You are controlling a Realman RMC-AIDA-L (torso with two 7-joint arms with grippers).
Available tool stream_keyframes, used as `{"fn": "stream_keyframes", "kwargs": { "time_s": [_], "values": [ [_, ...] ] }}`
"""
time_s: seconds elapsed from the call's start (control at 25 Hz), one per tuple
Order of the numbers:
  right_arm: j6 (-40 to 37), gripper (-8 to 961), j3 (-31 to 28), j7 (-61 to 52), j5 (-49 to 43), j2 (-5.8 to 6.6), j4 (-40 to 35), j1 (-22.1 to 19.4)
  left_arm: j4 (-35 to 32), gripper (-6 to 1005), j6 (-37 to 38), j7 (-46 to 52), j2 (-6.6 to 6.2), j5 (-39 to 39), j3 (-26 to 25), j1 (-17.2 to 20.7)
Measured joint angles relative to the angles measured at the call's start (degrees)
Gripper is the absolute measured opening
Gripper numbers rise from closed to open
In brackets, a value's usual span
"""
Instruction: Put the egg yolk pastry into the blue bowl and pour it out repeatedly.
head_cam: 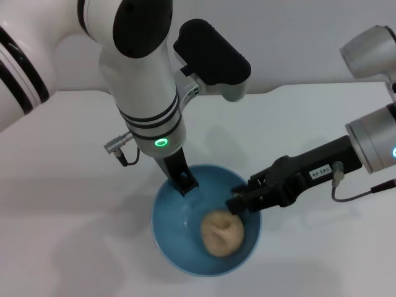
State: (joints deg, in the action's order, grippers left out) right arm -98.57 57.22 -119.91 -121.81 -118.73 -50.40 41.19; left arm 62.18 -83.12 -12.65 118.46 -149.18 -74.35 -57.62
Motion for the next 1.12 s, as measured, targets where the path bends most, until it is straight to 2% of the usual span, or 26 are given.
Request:
{"fn": "stream_keyframes", "kwargs": {
  "time_s": [0.08,0.2,0.32,0.44,0.56,0.72,0.76,1.12],
  "values": [
    [0.9,274,-1.2,0.0,0.4,-0.01,0.0,-0.2,0.0,-1,0.2,-0.1,-0.05,-0.1,0.1,0.0],
    [3.1,319,-6.6,-0.1,2.9,0.07,0.0,-1.0,-0.1,-1,1.2,-0.1,-0.07,-1.1,0.4,0.1],
    [7.8,334,-14.7,1.2,9.1,0.15,0.1,-4.1,-0.1,-1,4.5,0.5,0.02,-4.4,1.5,1.0],
    [14.3,334,-20.2,2.6,15.1,0.05,1.4,-8.3,-1.0,-2,9.5,1.6,0.08,-6.9,3.6,1.5],
    [20.1,334,-21.8,4.1,21.2,0.05,4.7,-12.4,-3.0,-2,14.2,1.9,0.10,-8.5,4.2,1.7],
    [22.3,333,-22.4,10.0,26.9,0.11,10.1,-16.5,-4.0,-2,16.7,2.0,0.14,-9.7,4.4,1.9],
    [23.4,333,-23.4,11.5,28.0,0.10,12.9,-17.9,-4.7,-2,21.1,4.4,0.07,-14.2,6.3,2.7],
    [27.7,333,-28.0,15.8,28.3,0.16,20.8,-22.1,-4.6,-1,27.5,6.4,-0.24,-16.3,11.4,3.7]
  ]
}}
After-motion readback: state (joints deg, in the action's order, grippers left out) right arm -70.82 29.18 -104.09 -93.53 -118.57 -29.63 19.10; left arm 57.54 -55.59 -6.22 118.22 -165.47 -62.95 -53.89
